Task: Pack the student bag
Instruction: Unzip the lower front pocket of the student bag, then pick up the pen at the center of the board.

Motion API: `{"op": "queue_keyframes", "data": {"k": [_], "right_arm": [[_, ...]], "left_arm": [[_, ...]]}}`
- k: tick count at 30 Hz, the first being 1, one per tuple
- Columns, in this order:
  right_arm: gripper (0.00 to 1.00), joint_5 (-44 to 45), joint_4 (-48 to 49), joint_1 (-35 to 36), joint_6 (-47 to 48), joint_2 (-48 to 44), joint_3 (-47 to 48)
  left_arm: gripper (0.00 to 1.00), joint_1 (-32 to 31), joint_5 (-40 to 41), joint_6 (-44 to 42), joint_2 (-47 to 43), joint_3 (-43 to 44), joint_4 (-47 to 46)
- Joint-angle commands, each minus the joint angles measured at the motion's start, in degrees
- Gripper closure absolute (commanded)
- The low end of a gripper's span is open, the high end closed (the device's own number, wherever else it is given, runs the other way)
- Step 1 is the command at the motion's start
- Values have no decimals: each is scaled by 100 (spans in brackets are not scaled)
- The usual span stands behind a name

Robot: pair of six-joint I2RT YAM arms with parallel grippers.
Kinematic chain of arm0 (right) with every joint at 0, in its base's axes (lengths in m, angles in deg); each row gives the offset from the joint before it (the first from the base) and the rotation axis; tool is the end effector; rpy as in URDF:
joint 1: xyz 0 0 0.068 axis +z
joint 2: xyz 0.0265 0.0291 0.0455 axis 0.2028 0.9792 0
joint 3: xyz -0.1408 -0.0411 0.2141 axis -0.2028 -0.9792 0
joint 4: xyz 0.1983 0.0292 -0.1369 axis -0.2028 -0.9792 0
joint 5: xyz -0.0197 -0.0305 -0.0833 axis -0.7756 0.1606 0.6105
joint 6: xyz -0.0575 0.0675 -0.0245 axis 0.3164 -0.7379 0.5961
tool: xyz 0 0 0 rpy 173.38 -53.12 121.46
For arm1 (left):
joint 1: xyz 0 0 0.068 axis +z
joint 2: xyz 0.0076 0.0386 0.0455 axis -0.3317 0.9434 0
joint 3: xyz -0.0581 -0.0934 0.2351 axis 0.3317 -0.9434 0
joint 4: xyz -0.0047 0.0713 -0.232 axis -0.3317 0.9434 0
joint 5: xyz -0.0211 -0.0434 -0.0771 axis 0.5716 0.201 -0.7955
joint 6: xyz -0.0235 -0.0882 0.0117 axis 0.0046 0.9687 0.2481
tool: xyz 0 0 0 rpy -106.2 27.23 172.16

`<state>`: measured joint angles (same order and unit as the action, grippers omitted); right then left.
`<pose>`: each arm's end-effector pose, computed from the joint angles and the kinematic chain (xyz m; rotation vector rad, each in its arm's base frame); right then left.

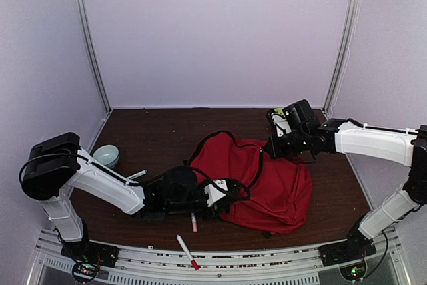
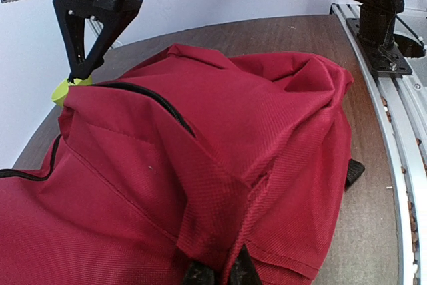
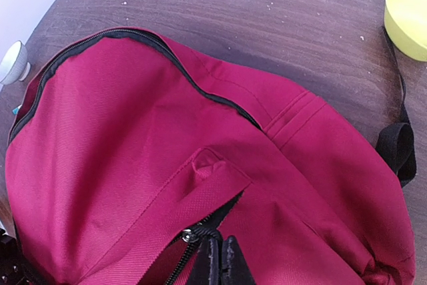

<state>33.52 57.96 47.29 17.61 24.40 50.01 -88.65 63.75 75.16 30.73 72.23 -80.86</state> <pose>0.2631 0.2019 0.2115 -0.4378 2.3754 0.6054 0.1320 -0.3578 0.1440 1.2707 1.5427 -0.7376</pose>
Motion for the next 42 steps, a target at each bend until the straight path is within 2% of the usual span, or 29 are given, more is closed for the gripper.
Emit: {"op": "queue_keyframes", "data": {"k": [1,8,16,21,24,26,29,36,39,41,42], "right_arm": [[100,285,-43,-88,29,-311,-188],[100,173,-172,-88,-31,-663,-487],[100,544,-524,-161,271,-625,-452],[93,881,-803,-187,132,-651,-322],[75,1116,-914,-182,8,-780,-351],[70,1211,-971,-184,-51,-875,-407],[69,1282,-968,-184,-158,-1080,-566],[69,1032,-1046,-171,-735,-1705,-790],[67,805,-898,-159,-1062,-2079,-1031],[66,712,-671,-128,-1310,-2341,-1239],[66,642,-552,-113,-1420,-2459,-1344]], "left_arm": [[100,-174,-427,228,-227,-75,71],[100,-183,-418,280,-238,-32,180],[99,-183,-442,307,-285,43,358],[82,-183,-378,423,-296,39,371],[68,-183,-262,493,-405,37,461],[59,-183,-131,492,-506,66,625],[52,-183,195,522,-672,181,1011],[42,-183,1420,805,-1348,398,2332],[23,-183,2301,1151,-1732,471,3077],[3,-183,2774,1477,-1872,613,3717],[2,-178,2855,1622,-1905,702,4083]]}}
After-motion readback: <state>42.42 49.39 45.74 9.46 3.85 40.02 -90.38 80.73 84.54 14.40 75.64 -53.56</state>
